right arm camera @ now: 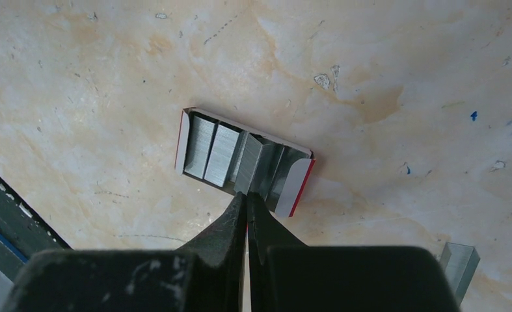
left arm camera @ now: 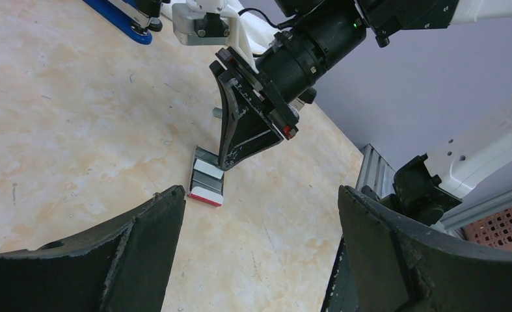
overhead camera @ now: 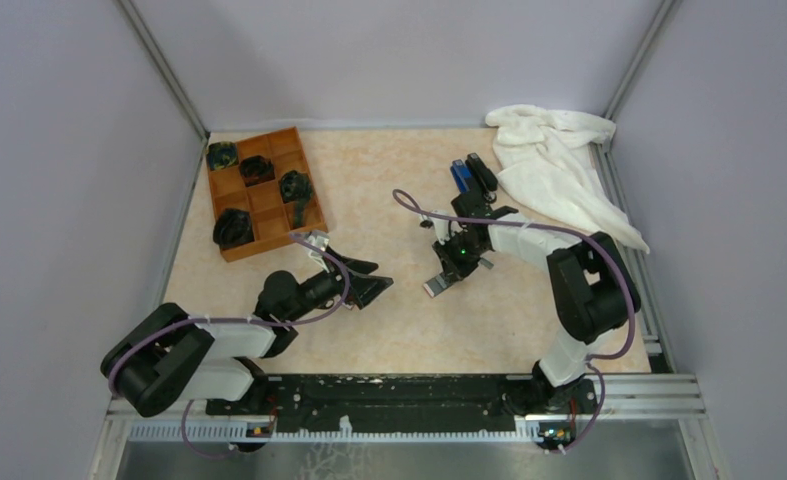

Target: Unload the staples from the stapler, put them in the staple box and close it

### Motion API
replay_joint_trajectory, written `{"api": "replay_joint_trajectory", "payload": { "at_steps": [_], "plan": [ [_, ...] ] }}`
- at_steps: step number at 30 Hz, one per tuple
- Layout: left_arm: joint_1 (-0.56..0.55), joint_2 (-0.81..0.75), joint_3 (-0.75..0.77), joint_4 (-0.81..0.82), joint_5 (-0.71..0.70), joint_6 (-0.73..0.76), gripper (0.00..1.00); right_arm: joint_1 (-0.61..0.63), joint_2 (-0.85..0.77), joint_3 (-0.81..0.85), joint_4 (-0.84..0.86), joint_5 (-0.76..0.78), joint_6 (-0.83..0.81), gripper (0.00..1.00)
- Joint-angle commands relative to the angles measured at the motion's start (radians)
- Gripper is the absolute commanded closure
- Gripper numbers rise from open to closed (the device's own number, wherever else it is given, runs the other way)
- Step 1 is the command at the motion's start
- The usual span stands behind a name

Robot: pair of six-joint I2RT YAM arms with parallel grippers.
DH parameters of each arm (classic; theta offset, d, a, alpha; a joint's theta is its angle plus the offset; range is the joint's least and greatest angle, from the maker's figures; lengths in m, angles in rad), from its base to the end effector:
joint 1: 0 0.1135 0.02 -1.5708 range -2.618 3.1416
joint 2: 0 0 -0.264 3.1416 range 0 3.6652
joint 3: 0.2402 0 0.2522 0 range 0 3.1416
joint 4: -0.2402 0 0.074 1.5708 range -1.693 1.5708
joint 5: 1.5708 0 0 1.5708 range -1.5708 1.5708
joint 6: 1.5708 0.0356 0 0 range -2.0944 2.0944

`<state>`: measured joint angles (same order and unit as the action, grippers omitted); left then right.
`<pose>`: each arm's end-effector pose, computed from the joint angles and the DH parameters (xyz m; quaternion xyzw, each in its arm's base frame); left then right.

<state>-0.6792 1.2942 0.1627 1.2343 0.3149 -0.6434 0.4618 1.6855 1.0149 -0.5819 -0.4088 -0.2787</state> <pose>0.1593 -0.1428 0.1823 0.1283 0.6594 -0.5333 0.5142 0.2737 0.1520 0.1692 -0.3798 0.8897 0.2138 0.1362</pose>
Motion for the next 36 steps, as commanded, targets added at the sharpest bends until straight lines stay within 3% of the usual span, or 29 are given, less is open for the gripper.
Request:
{"api": "replay_joint_trajectory", "payload": {
  "at_steps": [1, 9, 18, 36],
  "plan": [
    [-0.008, 0.000, 0.010, 0.040, 0.011, -0.007, 0.08, -0.002, -0.069, 0.027, 0.044, -0.024, 0.011, 0.99],
    [-0.008, -0.004, 0.010, 0.039, 0.009, -0.006, 0.08, -0.006, -0.069, 0.025, 0.049, -0.023, 0.016, 0.99],
    [-0.008, -0.001, 0.008, 0.039, 0.009, -0.004, 0.08, -0.008, -0.042, 0.031, 0.038, -0.023, 0.014, 0.84],
    [-0.008, 0.004, 0.001, 0.053, 0.009, -0.005, 0.08, -0.008, 0.019, 0.039, 0.025, -0.054, 0.011, 0.84]
  ]
}}
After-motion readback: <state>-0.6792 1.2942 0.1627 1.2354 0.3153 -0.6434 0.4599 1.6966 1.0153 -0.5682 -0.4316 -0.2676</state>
